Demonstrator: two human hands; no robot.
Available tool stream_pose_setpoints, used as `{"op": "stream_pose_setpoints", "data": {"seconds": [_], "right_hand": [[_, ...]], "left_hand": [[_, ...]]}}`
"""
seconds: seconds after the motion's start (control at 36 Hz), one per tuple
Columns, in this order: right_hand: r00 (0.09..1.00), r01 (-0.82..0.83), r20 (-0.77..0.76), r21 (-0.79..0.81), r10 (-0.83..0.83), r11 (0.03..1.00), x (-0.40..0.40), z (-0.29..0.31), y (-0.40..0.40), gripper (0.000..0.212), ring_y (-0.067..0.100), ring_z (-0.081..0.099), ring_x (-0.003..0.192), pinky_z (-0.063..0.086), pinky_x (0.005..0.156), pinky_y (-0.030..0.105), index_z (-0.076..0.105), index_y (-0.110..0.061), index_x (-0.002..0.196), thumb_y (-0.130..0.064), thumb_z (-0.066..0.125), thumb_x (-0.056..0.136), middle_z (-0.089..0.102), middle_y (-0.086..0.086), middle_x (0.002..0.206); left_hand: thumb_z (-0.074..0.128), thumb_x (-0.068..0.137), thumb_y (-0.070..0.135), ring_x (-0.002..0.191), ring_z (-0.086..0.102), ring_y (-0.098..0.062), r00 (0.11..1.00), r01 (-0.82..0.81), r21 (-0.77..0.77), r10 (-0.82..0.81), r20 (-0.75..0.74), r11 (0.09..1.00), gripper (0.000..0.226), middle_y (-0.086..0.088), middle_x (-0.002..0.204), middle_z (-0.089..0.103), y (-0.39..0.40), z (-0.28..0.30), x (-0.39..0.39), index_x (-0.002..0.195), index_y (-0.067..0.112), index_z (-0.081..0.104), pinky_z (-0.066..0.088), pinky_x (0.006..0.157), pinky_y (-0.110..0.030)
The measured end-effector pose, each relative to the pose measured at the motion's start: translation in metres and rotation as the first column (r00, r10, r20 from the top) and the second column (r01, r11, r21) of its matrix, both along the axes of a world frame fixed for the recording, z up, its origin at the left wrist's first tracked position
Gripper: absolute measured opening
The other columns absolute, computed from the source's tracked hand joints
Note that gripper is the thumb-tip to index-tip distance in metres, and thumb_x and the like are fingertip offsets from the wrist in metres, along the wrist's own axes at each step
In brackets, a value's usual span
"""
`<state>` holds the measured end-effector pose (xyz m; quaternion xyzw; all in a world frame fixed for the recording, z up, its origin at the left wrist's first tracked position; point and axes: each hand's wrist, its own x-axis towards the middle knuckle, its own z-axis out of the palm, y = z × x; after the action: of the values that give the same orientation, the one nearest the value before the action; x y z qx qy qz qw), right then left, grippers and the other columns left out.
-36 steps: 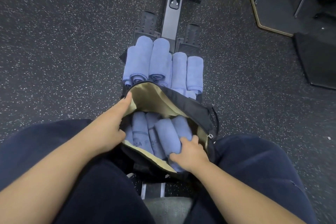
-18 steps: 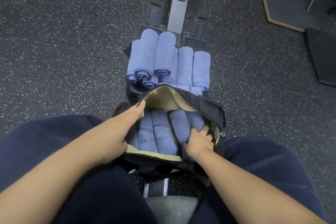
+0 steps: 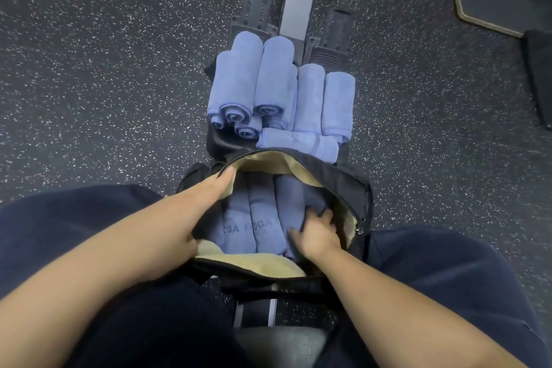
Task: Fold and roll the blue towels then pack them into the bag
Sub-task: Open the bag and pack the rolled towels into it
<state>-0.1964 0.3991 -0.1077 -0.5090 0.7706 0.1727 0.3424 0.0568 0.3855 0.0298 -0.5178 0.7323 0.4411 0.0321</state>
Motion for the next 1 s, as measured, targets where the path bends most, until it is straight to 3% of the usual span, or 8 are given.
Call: {"op": "stream_pose_setpoints", "data": {"seconds": [0.22,0.33,0.42,0.53,0.67,0.78,0.92,1.0], "right_hand": [[0.999,0.031,-0.04,-0.098,-0.035,0.995,0.003,-0.002,0.0,0.059,0.04,0.038,0.125,0.038,0.099,0.045,0.034,-0.032,0.14,-0.048,0.058,0.089,0.021,0.014,0.146],[0.993,-0.103,-0.069,-0.061,0.099,0.993,-0.006,0.005,-0.004,0.057,0.037,0.025,0.134,0.03,0.106,0.048,0.036,-0.037,0.14,-0.053,0.055,0.089,0.016,0.01,0.151],[0.971,-0.219,-0.092,0.022,0.22,0.976,-0.017,0.016,-0.01,0.063,0.034,0.016,0.141,0.02,0.112,0.049,0.031,-0.038,0.143,-0.058,0.053,0.087,0.013,0.009,0.155],[0.901,-0.373,-0.176,0.147,0.395,0.916,-0.035,0.037,-0.014,0.081,0.027,0.027,0.141,0.026,0.111,0.037,0.014,-0.032,0.15,-0.039,0.062,0.085,0.021,0.008,0.155],[0.854,-0.408,-0.251,0.22,0.456,0.886,-0.049,0.06,-0.01,0.086,0.026,0.03,0.14,0.031,0.112,0.04,0.0,-0.034,0.152,-0.026,0.056,0.088,0.025,0.005,0.155],[0.835,-0.409,-0.306,0.213,0.458,0.888,-0.044,0.087,-0.012,0.076,0.027,0.035,0.138,0.033,0.111,0.037,0.013,-0.028,0.151,-0.025,0.053,0.086,0.035,0.006,0.151],[0.796,-0.425,-0.34,0.276,0.501,0.862,-0.032,0.12,-0.014,0.084,0.027,0.033,0.138,0.03,0.111,0.036,0.019,-0.019,0.148,-0.034,0.065,0.079,0.035,0.009,0.15],[0.822,-0.419,-0.328,0.205,0.465,0.885,-0.03,0.126,-0.013,0.087,0.025,0.036,0.137,0.033,0.111,0.033,0.022,-0.02,0.148,-0.037,0.067,0.076,0.039,0.008,0.148]], "left_hand": [[0.064,0.086,0.01,0.128,-0.007,0.018,1.0,-0.016,0.001,0.016,0.004,1.0,0.106,0.046,0.118,-0.018,0.0,0.002,0.001,0.123,0.049,-0.027,-0.007,0.087,0.011],[0.062,0.084,0.002,0.132,-0.002,0.014,0.997,-0.071,-0.003,0.071,0.0,0.997,0.108,0.047,0.117,-0.017,-0.002,0.0,0.001,0.123,0.051,-0.026,-0.003,0.085,0.012],[0.057,0.082,-0.003,0.138,0.006,0.008,0.995,-0.104,-0.048,0.104,0.004,0.993,0.107,0.042,0.129,-0.015,-0.003,-0.001,0.003,0.123,0.055,-0.023,0.002,0.096,0.005],[0.052,0.08,-0.006,0.143,0.021,-0.004,0.989,-0.143,-0.066,0.145,0.027,0.988,0.106,0.028,0.147,0.007,-0.004,0.0,0.004,0.141,0.048,-0.016,0.016,0.105,-0.01],[0.052,0.079,-0.008,0.144,0.016,-0.004,0.986,-0.161,-0.114,0.164,0.018,0.98,0.105,0.031,0.142,-0.01,-0.007,0.0,0.001,0.15,0.036,-0.01,0.014,0.102,-0.007],[0.05,0.079,-0.009,0.145,0.01,-0.002,0.983,-0.174,-0.188,0.183,0.029,0.966,0.102,0.03,0.141,-0.014,-0.007,0.001,0.002,0.151,0.033,-0.01,0.011,0.101,-0.005],[0.047,0.077,-0.006,0.145,0.012,-0.002,0.967,-0.231,-0.263,0.251,0.047,0.937,0.102,0.036,0.141,-0.016,-0.004,0.006,0.007,0.152,0.038,-0.008,0.031,0.11,-0.027],[0.045,0.077,-0.007,0.145,0.012,-0.003,0.967,-0.23,-0.276,0.252,0.046,0.933,0.101,0.034,0.145,-0.015,-0.004,0.007,0.007,0.152,0.037,-0.007,0.034,0.109,-0.029]]}}
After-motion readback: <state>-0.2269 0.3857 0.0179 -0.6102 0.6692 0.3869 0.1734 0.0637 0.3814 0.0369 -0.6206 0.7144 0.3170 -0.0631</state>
